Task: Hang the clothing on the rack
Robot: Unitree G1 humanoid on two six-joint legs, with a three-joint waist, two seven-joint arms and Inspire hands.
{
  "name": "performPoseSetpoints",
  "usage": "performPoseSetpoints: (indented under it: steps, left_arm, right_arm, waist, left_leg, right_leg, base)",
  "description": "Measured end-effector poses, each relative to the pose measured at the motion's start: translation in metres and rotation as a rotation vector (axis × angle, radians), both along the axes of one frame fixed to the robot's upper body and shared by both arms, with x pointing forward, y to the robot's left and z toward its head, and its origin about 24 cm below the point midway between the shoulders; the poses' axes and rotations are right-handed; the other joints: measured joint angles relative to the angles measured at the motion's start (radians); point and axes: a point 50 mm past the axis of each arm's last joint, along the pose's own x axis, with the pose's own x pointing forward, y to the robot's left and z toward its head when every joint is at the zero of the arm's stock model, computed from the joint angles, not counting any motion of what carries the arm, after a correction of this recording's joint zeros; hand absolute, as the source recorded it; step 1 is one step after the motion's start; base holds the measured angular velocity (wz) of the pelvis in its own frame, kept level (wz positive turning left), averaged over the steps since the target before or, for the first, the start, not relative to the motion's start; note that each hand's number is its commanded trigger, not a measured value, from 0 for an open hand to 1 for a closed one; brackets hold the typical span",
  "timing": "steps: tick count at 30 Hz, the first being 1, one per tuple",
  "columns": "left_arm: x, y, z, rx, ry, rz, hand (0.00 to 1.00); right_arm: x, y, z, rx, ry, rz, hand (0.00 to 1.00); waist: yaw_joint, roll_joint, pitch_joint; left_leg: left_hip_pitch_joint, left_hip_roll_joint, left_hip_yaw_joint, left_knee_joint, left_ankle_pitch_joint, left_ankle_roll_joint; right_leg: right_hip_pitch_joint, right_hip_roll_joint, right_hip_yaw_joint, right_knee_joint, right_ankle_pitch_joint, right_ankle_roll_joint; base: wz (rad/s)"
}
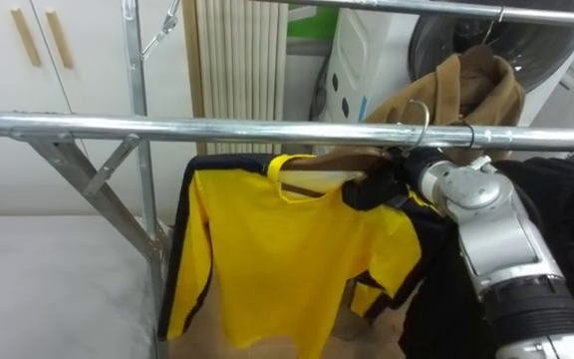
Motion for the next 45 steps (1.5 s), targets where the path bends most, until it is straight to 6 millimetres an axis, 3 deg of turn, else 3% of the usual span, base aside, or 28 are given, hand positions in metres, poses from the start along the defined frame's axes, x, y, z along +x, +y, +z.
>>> performPoseSetpoints:
  steps: [11, 12, 13, 14, 15, 19, 24, 28, 33, 45]
  left_arm:
    - [0.037, 0.002, 0.017, 0.011, -0.073, -0.015, 0.00]
    - [0.039, 0.001, 0.018, 0.004, -0.077, -0.015, 0.00]
    - [0.040, 0.001, 0.019, 0.000, -0.080, -0.014, 0.00]
    - [0.042, 0.001, 0.020, -0.005, -0.084, -0.016, 0.00]
    - [0.044, 0.000, 0.021, -0.008, -0.086, -0.014, 0.00]
    - [0.052, -0.002, 0.025, -0.025, -0.096, -0.022, 0.00]
    - [0.068, -0.004, 0.033, -0.032, -0.131, -0.038, 0.00]
    - [0.074, -0.004, 0.038, -0.053, -0.149, -0.034, 0.00]
    - [0.078, -0.004, 0.039, -0.074, -0.138, -0.037, 0.00]
    - [0.088, -0.003, 0.046, -0.072, -0.124, -0.079, 0.00]
  right_arm:
    - [0.002, -0.008, -0.010, 0.006, 0.060, -0.036, 1.00]
    - [0.001, -0.010, -0.013, 0.011, 0.082, -0.034, 0.79]
    - [0.001, -0.011, -0.015, 0.013, 0.093, -0.034, 0.79]
    - [0.000, -0.012, -0.019, 0.017, 0.117, -0.036, 0.19]
    - [-0.001, -0.012, -0.020, 0.018, 0.125, -0.030, 0.00]
    - [-0.002, -0.014, -0.026, -0.009, 0.169, -0.018, 0.00]
    - [-0.002, -0.021, -0.035, -0.022, 0.243, -0.024, 0.00]
    - [-0.005, -0.023, -0.045, -0.012, 0.298, -0.024, 0.00]
    - [-0.014, -0.023, -0.072, -0.042, 0.424, -0.041, 0.00]
    - [-0.017, -0.025, -0.081, -0.053, 0.447, -0.055, 0.00]
  waist:
    - [-0.003, 0.011, -0.0056]
    - [-0.002, 0.011, -0.0054]
    - [-0.002, 0.011, -0.0053]
    - [-0.002, 0.012, -0.0051]
    - [-0.003, 0.012, -0.0048]
    - [0.000, 0.017, -0.0025]
    - [0.002, 0.029, 0.0063]
    - [0.002, 0.029, 0.0065]
    - [0.002, 0.028, 0.0082]
    - [0.003, 0.040, 0.0114]
  left_leg:
    - [-0.003, 0.000, -0.022, 0.012, 0.000, 0.000]
    - [-0.002, -0.001, -0.023, 0.012, 0.000, 0.000]
    - [-0.002, -0.001, -0.023, 0.012, 0.000, 0.000]
    - [-0.002, -0.001, -0.023, 0.012, 0.000, 0.000]
    - [-0.001, -0.001, -0.022, 0.012, 0.000, 0.000]
    - [0.020, 0.000, -0.023, 0.012, 0.000, 0.000]
    - [0.058, 0.000, -0.022, 0.008, 0.000, 0.000]
    - [0.063, 0.000, -0.022, 0.004, 0.000, 0.000]
    - [0.063, 0.000, -0.030, 0.004, 0.000, 0.000]
    - [0.093, 0.000, -0.033, 0.004, 0.000, 0.000]
  right_leg:
    - [0.007, -0.003, -0.010, 0.000, 0.001, -0.001]
    - [0.008, -0.003, -0.010, 0.000, 0.001, -0.001]
    - [0.009, -0.003, -0.011, 0.000, 0.001, -0.001]
    - [0.009, -0.004, -0.012, -0.001, 0.001, -0.001]
    - [0.011, -0.004, -0.012, -0.001, 0.001, -0.001]
    - [0.038, -0.003, -0.013, -0.020, 0.001, -0.002]
    - [0.083, -0.003, -0.014, -0.038, 0.003, -0.004]
    - [0.087, -0.003, -0.014, -0.037, 0.003, -0.004]
    - [0.087, -0.004, -0.021, -0.036, 0.003, -0.004]
    - [0.126, -0.002, -0.012, -0.054, 0.004, -0.006]
  base:
    - [0.02]
    - [0.04]
    - [0.00]
    - [0.00]
    - [0.00]
    - [0.00]
    - [0.01]
    - [0.00]
    - [0.03]
    - [-0.01]
